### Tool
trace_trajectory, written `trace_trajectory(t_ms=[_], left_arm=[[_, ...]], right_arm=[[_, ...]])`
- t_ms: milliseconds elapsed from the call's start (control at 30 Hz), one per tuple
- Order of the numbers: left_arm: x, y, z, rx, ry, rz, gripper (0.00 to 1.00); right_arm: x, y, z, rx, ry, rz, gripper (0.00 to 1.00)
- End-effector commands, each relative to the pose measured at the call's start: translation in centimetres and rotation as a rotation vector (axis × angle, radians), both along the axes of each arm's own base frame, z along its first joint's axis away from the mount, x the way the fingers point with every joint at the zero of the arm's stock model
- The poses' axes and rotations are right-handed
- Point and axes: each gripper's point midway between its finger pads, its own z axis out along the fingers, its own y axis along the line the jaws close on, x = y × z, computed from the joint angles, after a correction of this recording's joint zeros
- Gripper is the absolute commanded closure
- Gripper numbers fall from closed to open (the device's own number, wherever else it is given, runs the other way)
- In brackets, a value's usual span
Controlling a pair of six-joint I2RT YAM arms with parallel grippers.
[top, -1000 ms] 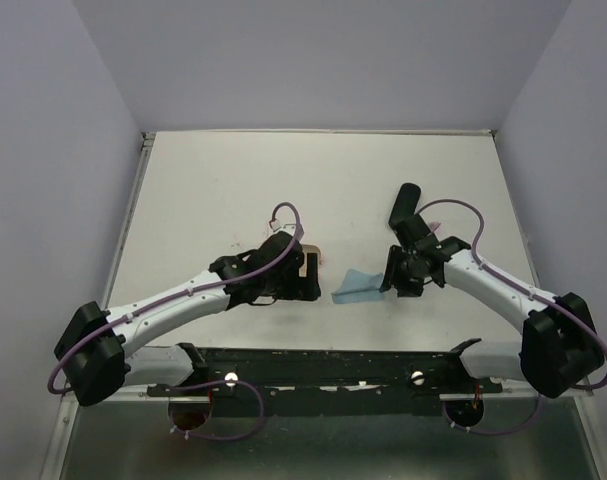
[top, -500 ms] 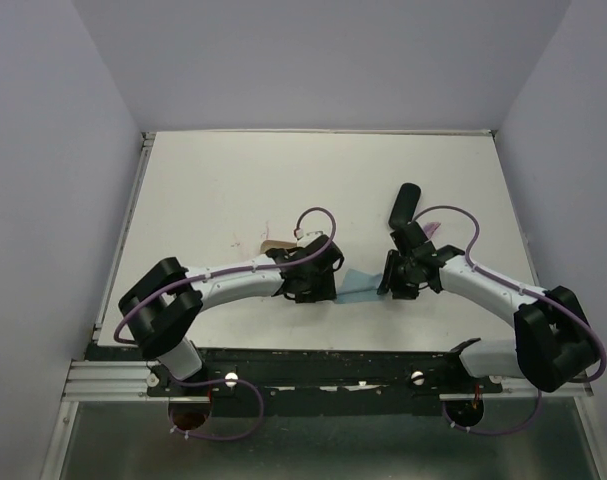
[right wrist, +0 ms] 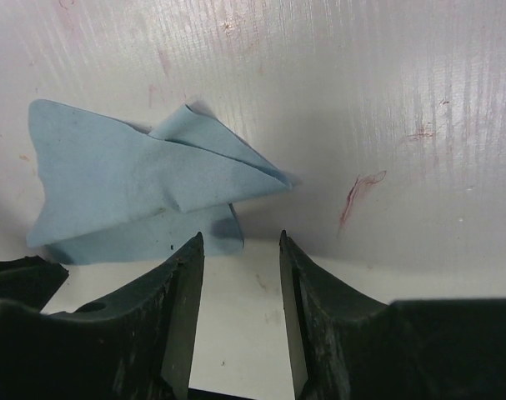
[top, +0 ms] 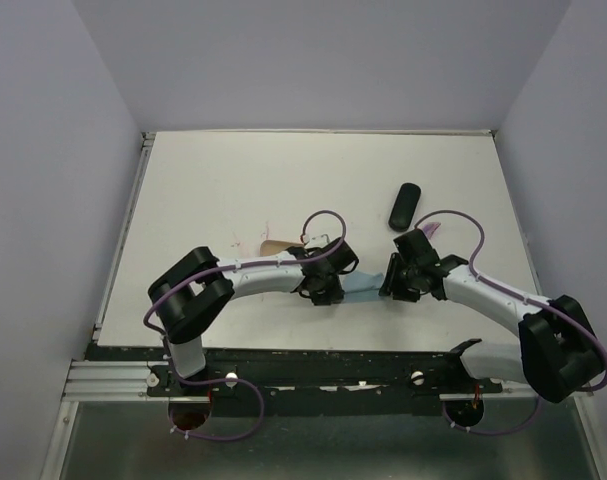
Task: Organize the sunglasses
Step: Pick up the corner of the glasses cleaning cloth from the center of the board.
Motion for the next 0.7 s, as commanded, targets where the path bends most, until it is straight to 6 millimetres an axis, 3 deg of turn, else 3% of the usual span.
trace_trajectory(t_ms=[0, 300, 400, 667], left_arm=[[0.4, 0.0, -0.9, 0.052, 0.016, 0.053, 0.64], [0.3, 0.3, -1.5, 0.084, 0.034, 0.075, 0.82], [0.5, 0.4, -1.3, 0.099, 0.029, 0.074, 1.00], [0.5, -0.1, -0.1, 0.040, -0.001, 0.049, 1.00]], right_arm=[[-0.5, -0.5, -0.5, -0.015, -0.015, 0.003, 0.51], [-0.7, -0.1, -0.8, 0.009, -0.015, 0.016, 0.54], [-0.8, 0.0, -0.9, 0.014, -0.008, 0.025, 0.55], [-0.6, 0.0, -0.6, 0.006, -0.008, 0.034, 0.61]])
